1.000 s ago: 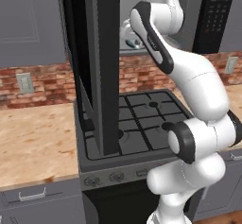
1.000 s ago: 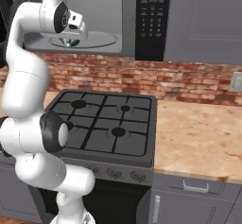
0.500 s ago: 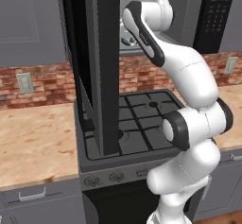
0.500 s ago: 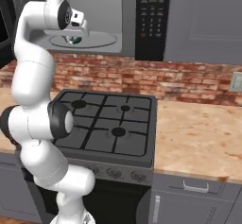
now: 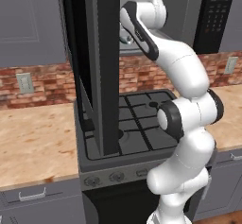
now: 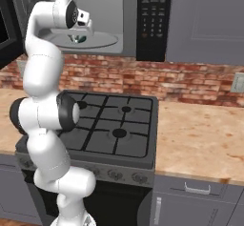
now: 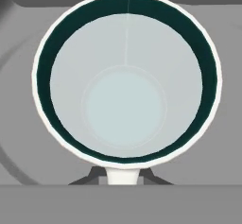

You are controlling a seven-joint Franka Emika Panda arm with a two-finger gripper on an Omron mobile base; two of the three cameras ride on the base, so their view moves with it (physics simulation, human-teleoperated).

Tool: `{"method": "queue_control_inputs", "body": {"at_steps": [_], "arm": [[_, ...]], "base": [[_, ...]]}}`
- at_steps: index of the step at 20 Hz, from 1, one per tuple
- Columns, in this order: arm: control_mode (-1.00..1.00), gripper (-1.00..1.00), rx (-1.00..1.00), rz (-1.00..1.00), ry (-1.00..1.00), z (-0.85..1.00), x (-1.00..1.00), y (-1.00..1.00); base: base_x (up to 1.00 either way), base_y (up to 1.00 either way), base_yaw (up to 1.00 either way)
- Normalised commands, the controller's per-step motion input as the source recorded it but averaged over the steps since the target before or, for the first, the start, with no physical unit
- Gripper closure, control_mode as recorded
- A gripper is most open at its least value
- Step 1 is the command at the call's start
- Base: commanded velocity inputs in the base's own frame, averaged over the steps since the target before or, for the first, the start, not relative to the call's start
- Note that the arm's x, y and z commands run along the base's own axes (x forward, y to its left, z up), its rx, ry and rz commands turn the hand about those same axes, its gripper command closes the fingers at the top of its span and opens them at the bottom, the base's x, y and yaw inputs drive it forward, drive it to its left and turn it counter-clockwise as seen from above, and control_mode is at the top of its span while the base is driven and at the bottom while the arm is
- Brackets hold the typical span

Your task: Pick the mug from the counter and place it inside the microwave. Then close the microwave.

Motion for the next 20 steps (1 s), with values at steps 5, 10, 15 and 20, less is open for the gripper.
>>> {"method": "queue_control_inputs", "body": {"at_steps": [5,10,15,20], "arm": [[-1.0,1.0,0.0,0.0,0.04,0.0,0.38,0.05],[-1.0,1.0,0.0,0.0,0.06,-0.02,0.15,0.05],[-1.0,1.0,-0.01,0.0,0.09,-0.24,0.04,0.02],[-1.0,1.0,-0.02,0.0,0.02,-0.25,0.02,0.0]], "base": [[0.0,0.0,0.0],[0.0,0.0,0.0],[0.0,0.0,0.0],[0.0,0.0,0.0]]}}
